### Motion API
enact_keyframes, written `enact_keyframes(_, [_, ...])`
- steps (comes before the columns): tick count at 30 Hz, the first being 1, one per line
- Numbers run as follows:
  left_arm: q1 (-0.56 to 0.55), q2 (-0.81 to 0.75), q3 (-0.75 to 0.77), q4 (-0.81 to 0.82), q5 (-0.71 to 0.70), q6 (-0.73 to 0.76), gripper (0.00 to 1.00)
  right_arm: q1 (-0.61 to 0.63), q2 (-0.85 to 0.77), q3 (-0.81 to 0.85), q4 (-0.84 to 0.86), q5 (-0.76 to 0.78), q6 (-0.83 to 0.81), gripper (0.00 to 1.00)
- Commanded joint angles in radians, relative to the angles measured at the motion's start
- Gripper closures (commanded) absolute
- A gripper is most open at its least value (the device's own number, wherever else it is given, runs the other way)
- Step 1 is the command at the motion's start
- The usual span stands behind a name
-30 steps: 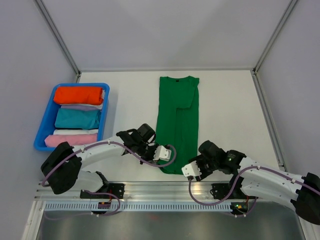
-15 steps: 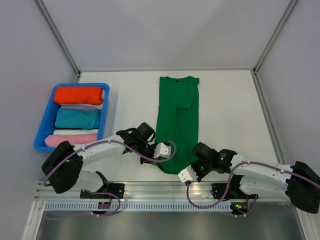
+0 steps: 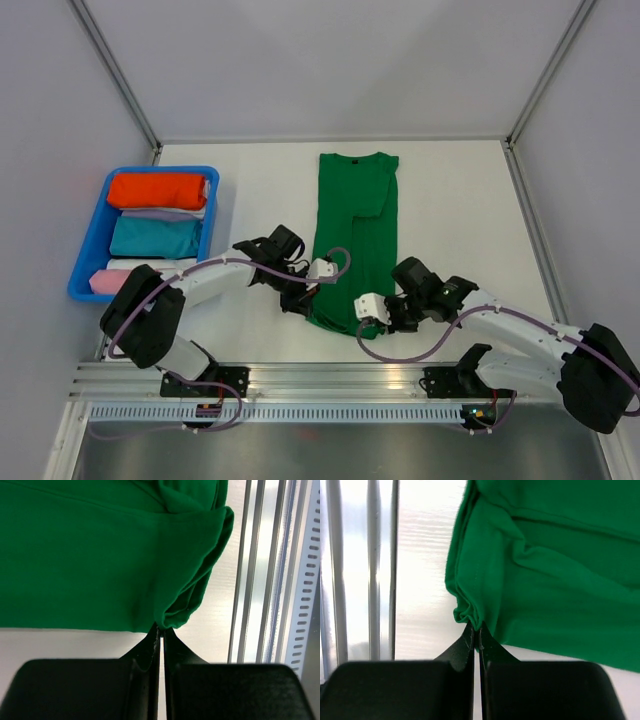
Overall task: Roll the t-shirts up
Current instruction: Roll the tshirt
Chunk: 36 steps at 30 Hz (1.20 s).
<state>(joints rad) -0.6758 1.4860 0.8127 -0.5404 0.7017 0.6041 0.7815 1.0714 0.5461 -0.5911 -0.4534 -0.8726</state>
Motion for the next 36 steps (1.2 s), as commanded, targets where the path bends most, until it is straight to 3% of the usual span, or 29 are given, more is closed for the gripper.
enact_keyframes(1, [0.028,0.043,0.071,0.013,0.048,-0.041,0.98,-0.054,0.018,0.054,0.046,-0.064,0.128,1.0])
enact_keyframes(14, [0.093,0.137,0.098,0.103,-0.028,-0.03,0.98,-0.166,0.07,0.043,0.218,0.119,0.328,0.99])
enact_keyframes(17, [0.101,0.142,0.098,0.114,-0.041,-0.015,0.98,-0.177,0.097,0.057,0.249,0.153,0.382,0.9])
enact_keyframes(18, [0.102,0.143,0.097,0.117,-0.042,-0.006,0.98,-0.18,0.102,0.058,0.258,0.165,0.394,0.81])
enact_keyframes(21, [0.102,0.142,0.097,0.128,-0.054,-0.004,0.96,-0.198,0.11,0.06,0.298,0.234,0.461,0.66])
enact_keyframes(25, [0.102,0.138,0.097,0.145,-0.077,0.002,0.84,-0.235,0.087,0.066,0.321,0.245,0.527,0.48])
enact_keyframes(26, [0.102,0.138,0.097,0.161,-0.088,-0.003,0.71,-0.251,0.081,0.071,0.321,0.245,0.541,0.48])
enact_keyframes(29, [0.102,0.131,0.092,0.203,-0.142,-0.029,0.46,-0.272,0.056,0.087,0.31,0.268,0.596,0.5])
enact_keyframes(33, [0.102,0.096,0.085,0.262,-0.295,-0.056,0.42,-0.312,-0.001,0.101,0.316,0.288,0.713,0.53])
enact_keyframes(36, [0.102,0.037,0.092,0.273,-0.352,-0.047,0.46,-0.329,-0.057,0.132,0.318,0.39,0.912,0.58])
